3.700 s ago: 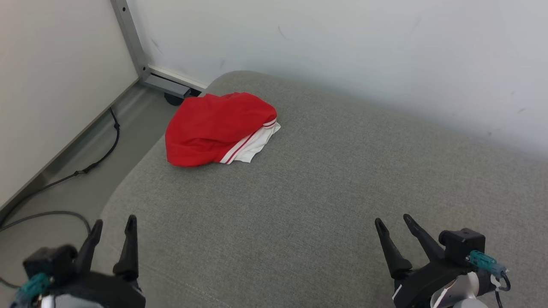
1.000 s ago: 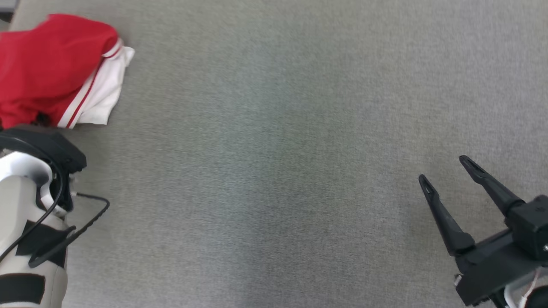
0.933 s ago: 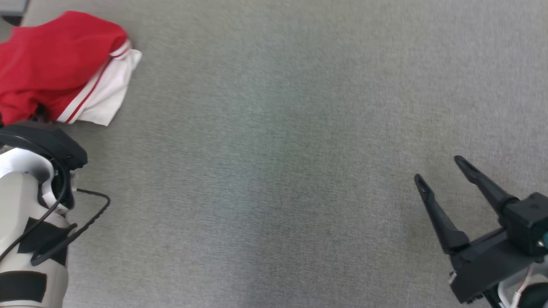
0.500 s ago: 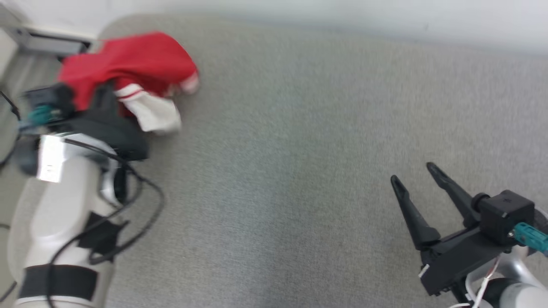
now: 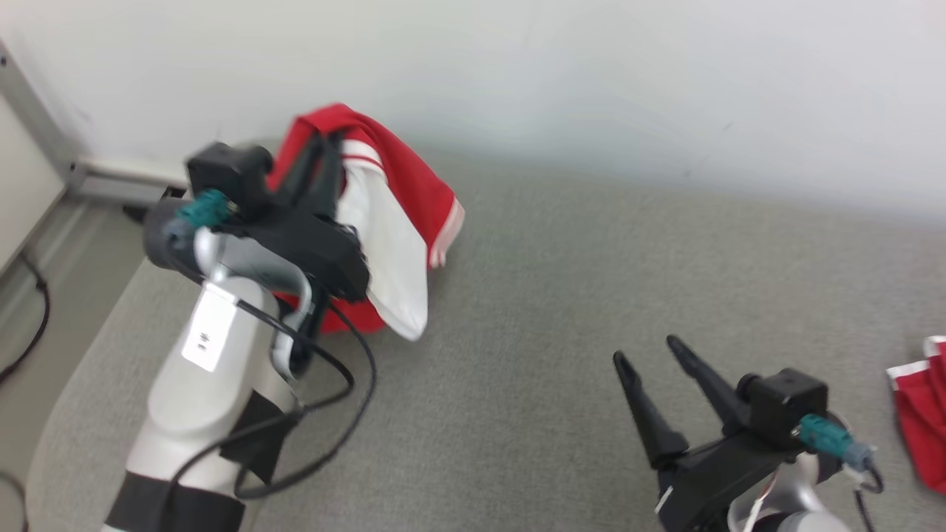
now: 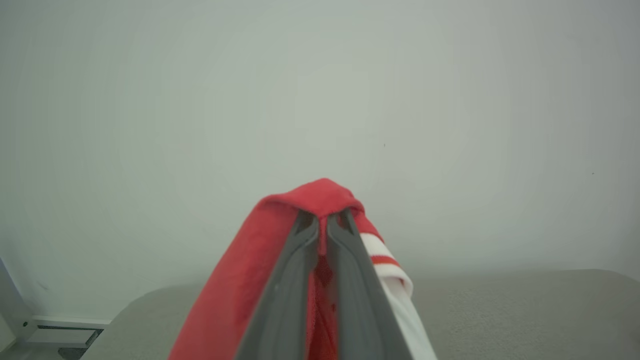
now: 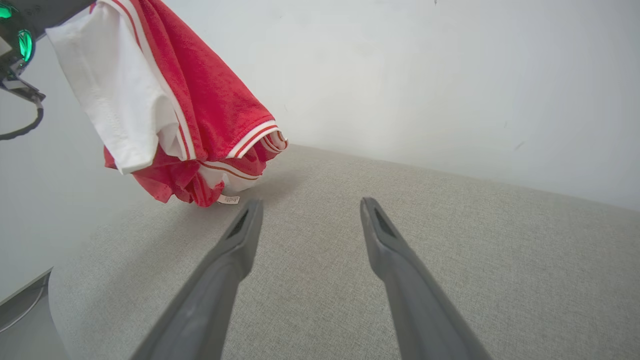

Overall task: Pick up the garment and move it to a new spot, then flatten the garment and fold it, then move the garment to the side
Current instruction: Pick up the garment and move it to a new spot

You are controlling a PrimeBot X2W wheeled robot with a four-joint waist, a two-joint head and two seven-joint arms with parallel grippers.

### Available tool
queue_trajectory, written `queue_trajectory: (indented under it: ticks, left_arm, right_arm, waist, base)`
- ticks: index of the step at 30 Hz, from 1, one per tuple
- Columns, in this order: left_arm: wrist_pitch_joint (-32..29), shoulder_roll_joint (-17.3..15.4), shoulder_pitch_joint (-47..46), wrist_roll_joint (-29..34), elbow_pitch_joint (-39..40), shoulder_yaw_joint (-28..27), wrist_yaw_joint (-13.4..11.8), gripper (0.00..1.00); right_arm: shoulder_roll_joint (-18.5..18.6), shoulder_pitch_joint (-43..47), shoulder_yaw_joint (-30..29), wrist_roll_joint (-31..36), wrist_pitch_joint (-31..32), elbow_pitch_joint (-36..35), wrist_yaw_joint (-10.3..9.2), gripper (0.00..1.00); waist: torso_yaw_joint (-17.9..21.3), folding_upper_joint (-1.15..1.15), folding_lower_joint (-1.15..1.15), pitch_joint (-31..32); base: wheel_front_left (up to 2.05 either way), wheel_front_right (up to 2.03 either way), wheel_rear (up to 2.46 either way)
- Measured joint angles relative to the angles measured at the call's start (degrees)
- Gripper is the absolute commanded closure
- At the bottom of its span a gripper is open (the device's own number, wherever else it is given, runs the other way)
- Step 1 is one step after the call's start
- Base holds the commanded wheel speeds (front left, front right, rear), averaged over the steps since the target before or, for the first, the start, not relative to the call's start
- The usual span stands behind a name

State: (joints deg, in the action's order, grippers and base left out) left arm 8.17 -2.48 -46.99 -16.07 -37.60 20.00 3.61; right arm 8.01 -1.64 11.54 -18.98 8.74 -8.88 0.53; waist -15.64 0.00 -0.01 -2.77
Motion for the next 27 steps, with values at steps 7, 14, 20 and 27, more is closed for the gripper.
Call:
queue_trajectory:
  ticks: [7,14,20,27]
  left_arm:
    - [-2.31,0.47,5.24,-0.62,7.91,4.5,1.03,1.0]
    - [-5.37,0.47,8.05,-3.41,17.68,8.6,1.48,1.0]
    - [-7.25,0.45,7.66,-7.77,24.77,13.96,-1.36,1.0]
    - [-9.67,0.45,6.74,-9.56,22.56,14.54,-5.77,1.0]
  right_arm:
    - [-1.88,3.45,2.67,-0.2,-1.74,2.21,0.48,0.0]
    - [-1.89,4.91,3.61,-0.16,-2.75,1.69,0.48,0.0]
    - [-1.83,4.93,4.35,0.01,-3.28,1.32,0.56,0.0]
    - [-1.7,4.77,4.76,0.03,-3.54,1.15,1.08,0.0]
  waist:
    - [3.61,0.0,-0.01,4.93]
    - [9.36,0.0,0.0,7.54]
    - [15.51,0.0,0.01,8.54]
    - [21.58,0.0,0.01,8.29]
  base:
    - [0.0,0.0,0.0]
    - [0.0,0.0,0.0]
    - [0.0,0.0,0.0]
    - [0.0,0.0,0.0]
